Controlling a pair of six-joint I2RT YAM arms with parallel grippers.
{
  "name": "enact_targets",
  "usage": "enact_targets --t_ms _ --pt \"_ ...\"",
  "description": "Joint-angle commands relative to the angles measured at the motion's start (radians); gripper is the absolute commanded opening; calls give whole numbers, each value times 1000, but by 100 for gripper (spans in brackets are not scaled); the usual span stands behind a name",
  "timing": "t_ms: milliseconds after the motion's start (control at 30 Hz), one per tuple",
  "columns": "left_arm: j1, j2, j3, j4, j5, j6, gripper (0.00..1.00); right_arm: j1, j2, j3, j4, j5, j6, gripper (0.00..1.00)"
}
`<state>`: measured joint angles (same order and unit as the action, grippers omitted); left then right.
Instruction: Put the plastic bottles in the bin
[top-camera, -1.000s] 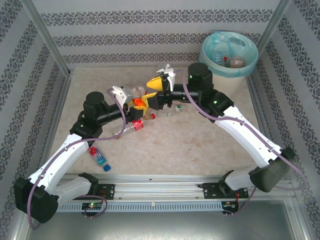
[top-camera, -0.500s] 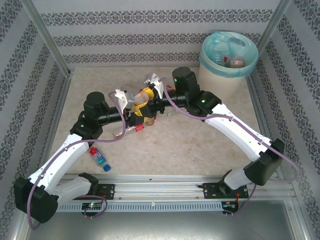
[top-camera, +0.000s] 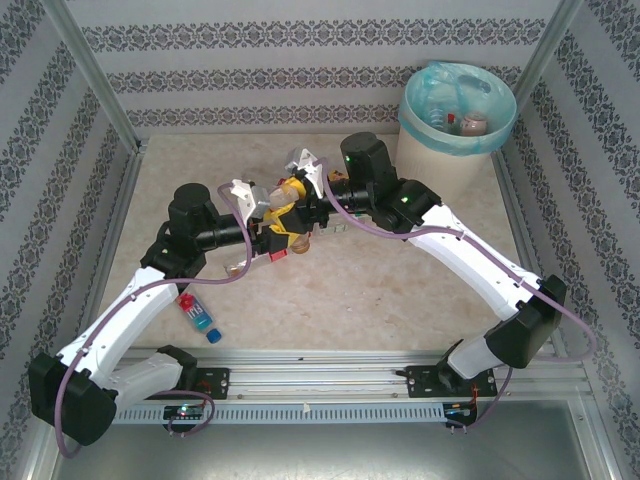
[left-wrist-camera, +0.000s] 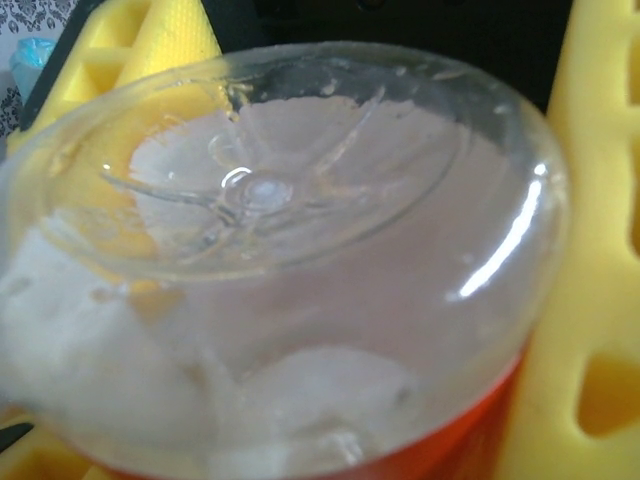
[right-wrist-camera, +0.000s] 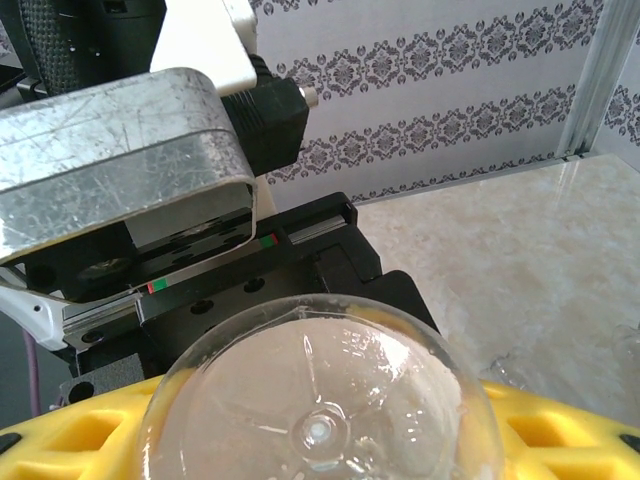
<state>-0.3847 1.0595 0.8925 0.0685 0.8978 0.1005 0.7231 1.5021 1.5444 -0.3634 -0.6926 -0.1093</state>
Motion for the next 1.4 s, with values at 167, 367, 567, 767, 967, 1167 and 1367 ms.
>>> enact_targets --t_ms 167,367,567,767,967,1167,1367 --pt "-10 -34 -18 69 -63 -1 81 0 -14 33 32 104 9 44" --pt "-10 -65 -60 163 -116 -49 98 -29 -41 38 68 190 45 41" --pt "-10 -63 -66 212 -168 -99 100 -78 -89 43 75 348 42 40" --pt "-11 -19 -23 253 -261 -256 99 -196 -151 76 77 537 23 39" --pt "-71 49 18 296 -260 -320 97 -390 -186 94 177 736 34 39" --pt "-134 104 34 308 -266 -327 96 -547 -99 160 274 896 -31 39" --pt "-177 116 42 277 -298 -321 96 -632 74 242 325 986 -42 39"
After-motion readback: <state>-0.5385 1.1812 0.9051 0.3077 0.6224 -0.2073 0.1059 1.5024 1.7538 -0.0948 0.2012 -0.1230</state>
